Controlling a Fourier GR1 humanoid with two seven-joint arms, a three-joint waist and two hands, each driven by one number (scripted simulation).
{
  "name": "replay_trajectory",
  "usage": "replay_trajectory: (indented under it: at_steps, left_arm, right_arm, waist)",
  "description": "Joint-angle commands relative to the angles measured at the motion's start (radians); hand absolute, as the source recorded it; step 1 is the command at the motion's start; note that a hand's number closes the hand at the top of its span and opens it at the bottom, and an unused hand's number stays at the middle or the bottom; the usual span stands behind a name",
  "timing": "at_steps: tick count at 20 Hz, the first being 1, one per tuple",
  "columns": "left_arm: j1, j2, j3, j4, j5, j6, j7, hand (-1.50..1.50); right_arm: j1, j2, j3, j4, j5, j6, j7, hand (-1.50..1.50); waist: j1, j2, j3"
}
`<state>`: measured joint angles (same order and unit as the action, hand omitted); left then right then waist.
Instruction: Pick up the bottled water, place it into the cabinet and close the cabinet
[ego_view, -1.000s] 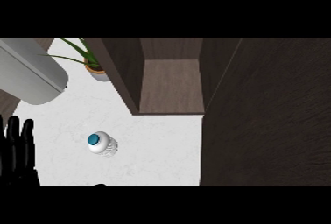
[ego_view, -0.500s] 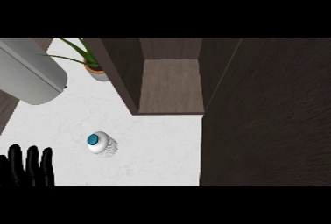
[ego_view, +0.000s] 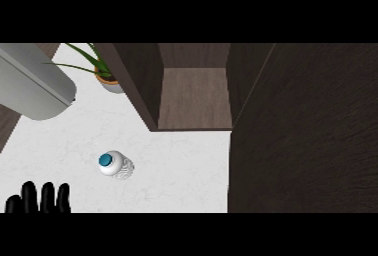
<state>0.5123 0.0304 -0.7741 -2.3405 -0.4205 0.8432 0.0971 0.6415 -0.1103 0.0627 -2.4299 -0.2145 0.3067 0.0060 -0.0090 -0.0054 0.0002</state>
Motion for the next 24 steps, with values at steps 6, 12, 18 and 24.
replay_trajectory:
  at_steps: [6,12,18,24]
  left_arm:
    - [0.009,0.034,0.056,0.026,0.062,0.046,-0.023,-1.50]
    - [-0.017,0.063,0.215,0.043,0.261,0.017,-0.037,-1.50]
    - [-0.058,0.025,0.350,0.257,0.479,-0.063,-0.245,-1.50]
    - [-0.101,-0.027,0.467,0.491,0.631,-0.177,-0.390,-1.50]
  right_arm:
    - [0.131,0.001,0.000,-0.209,-0.033,0.021,0.023,-1.50]
    - [0.256,0.001,-0.007,-0.230,-0.065,0.071,-0.055,-1.50]
    - [0.288,-0.021,-0.050,-0.201,-0.071,0.101,-0.125,-1.50]
    - [0.330,-0.024,-0.052,-0.158,-0.057,0.150,-0.208,-1.50]
  waist:
    - [0.000,0.001,-0.001]
    - [-0.013,-0.002,-0.002]
    - [-0.007,-0.001,-0.004]
    - [-0.009,0.001,-0.003]
